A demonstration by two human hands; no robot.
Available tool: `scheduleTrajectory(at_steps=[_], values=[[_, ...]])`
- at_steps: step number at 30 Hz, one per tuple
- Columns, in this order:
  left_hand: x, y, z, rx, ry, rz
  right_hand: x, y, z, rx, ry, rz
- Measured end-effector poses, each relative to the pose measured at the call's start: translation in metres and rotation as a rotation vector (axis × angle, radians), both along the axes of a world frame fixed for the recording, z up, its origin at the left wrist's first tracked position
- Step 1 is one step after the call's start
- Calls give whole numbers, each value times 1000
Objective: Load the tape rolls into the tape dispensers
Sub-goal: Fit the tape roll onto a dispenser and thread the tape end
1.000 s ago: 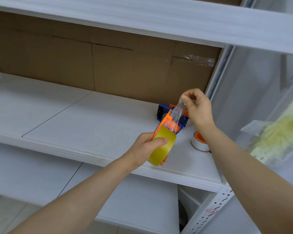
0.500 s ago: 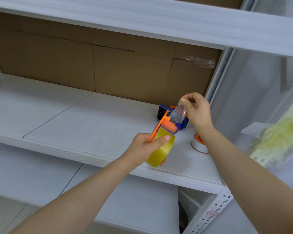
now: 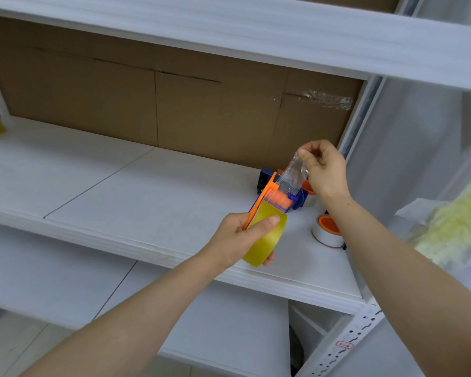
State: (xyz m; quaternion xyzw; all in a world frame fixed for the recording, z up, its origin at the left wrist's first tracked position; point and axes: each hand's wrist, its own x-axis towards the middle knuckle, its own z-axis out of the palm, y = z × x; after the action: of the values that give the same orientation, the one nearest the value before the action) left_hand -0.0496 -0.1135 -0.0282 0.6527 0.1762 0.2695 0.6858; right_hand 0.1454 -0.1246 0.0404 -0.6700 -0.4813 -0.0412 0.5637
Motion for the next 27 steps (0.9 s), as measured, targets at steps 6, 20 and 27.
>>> scheduleTrajectory(at_steps=[6,20,27], values=[[0,2,-3,0,12,-37,-3,-1,7,21,-69,35],[-5,-3,-12,9,32,-20,12,0,13,65,84,-59],[-5,-5,-9,12,-9,45,21,3,13,-48,177,-67]])
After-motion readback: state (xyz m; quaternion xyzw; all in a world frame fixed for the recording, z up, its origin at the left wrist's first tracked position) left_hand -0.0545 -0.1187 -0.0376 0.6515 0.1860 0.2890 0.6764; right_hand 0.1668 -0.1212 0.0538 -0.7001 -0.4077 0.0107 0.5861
